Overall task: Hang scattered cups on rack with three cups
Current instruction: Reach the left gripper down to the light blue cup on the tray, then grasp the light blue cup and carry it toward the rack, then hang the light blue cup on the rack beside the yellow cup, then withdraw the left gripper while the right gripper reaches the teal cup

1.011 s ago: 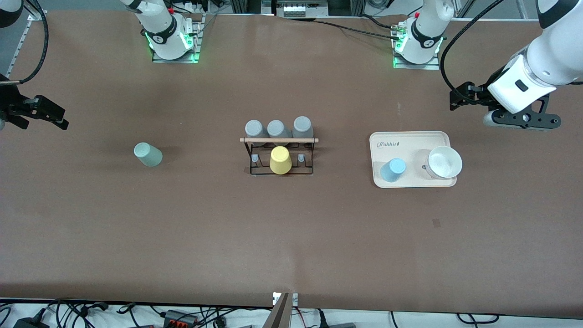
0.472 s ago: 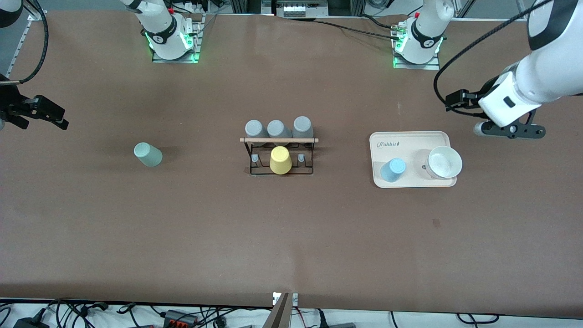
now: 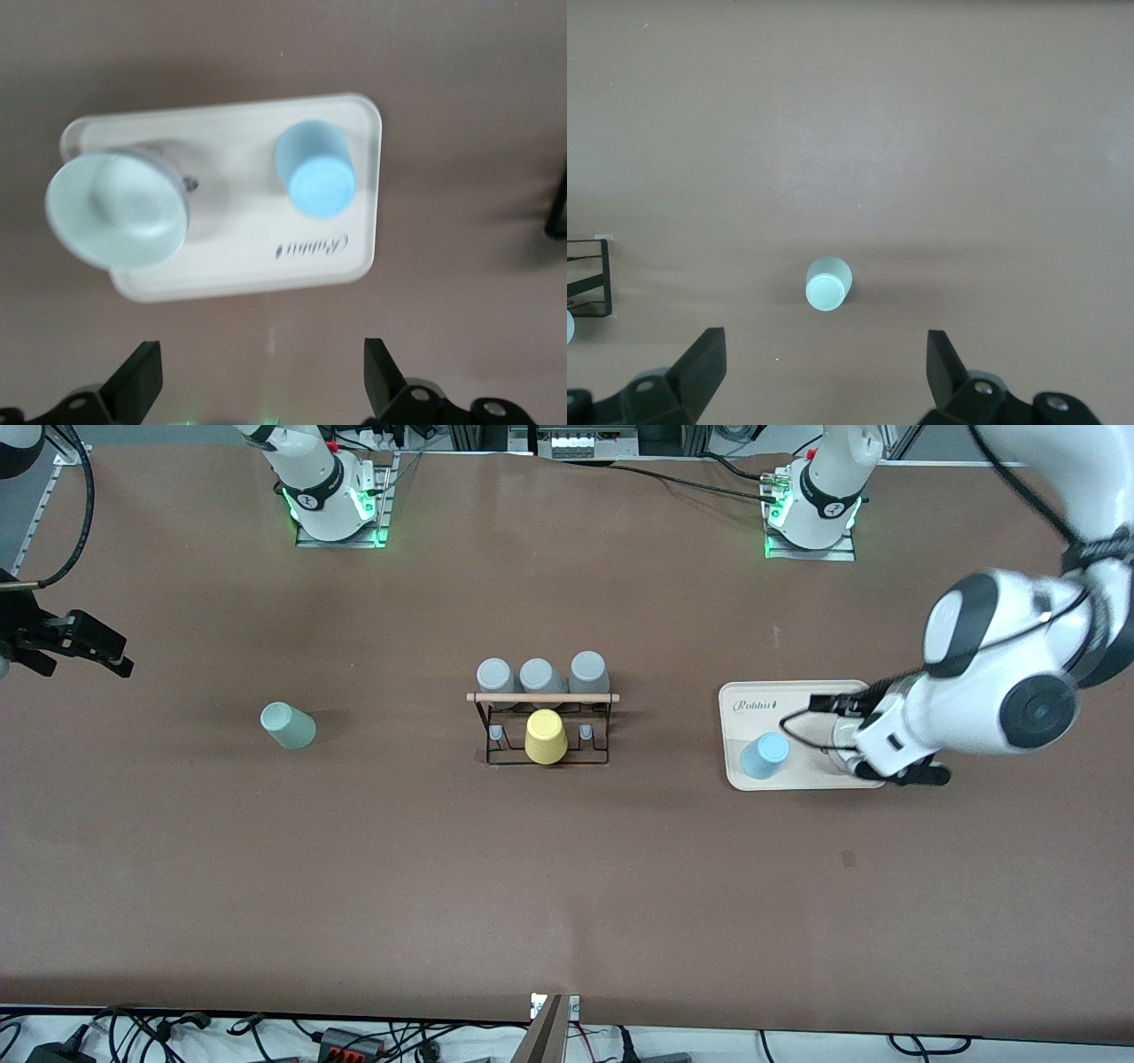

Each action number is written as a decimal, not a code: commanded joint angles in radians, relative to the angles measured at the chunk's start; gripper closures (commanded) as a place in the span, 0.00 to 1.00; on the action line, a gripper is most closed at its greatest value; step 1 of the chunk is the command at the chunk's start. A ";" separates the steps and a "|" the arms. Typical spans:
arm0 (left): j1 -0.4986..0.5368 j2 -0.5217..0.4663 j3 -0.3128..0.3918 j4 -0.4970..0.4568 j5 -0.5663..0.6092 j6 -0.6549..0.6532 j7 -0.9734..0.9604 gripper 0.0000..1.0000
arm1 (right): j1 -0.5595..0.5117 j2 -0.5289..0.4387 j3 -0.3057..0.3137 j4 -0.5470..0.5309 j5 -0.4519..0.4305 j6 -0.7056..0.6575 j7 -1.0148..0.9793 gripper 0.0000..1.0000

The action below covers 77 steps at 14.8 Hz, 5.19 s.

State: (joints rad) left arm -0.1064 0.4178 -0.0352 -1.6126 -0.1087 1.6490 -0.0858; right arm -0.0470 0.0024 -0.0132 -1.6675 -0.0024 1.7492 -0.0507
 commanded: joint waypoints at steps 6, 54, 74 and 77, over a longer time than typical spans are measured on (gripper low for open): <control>-0.010 0.133 -0.028 -0.055 -0.022 0.184 -0.006 0.00 | -0.004 -0.010 0.004 -0.002 0.004 -0.002 -0.014 0.00; -0.366 0.272 -0.019 0.332 -0.487 0.215 -0.522 0.82 | -0.007 -0.009 0.004 -0.002 0.007 -0.048 -0.009 0.00; -0.172 -0.092 0.012 0.335 -0.048 -0.068 -0.520 0.00 | 0.010 0.162 0.012 0.011 0.015 -0.046 -0.009 0.00; -0.141 -0.142 0.018 0.329 -0.046 -0.245 -0.517 0.00 | 0.006 0.199 0.012 0.003 0.015 0.007 0.000 0.00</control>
State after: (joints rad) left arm -0.2667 0.3233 -0.0137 -1.2511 -0.1779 1.4775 -0.6032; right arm -0.0373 0.1838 -0.0027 -1.6703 -0.0016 1.7330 -0.0504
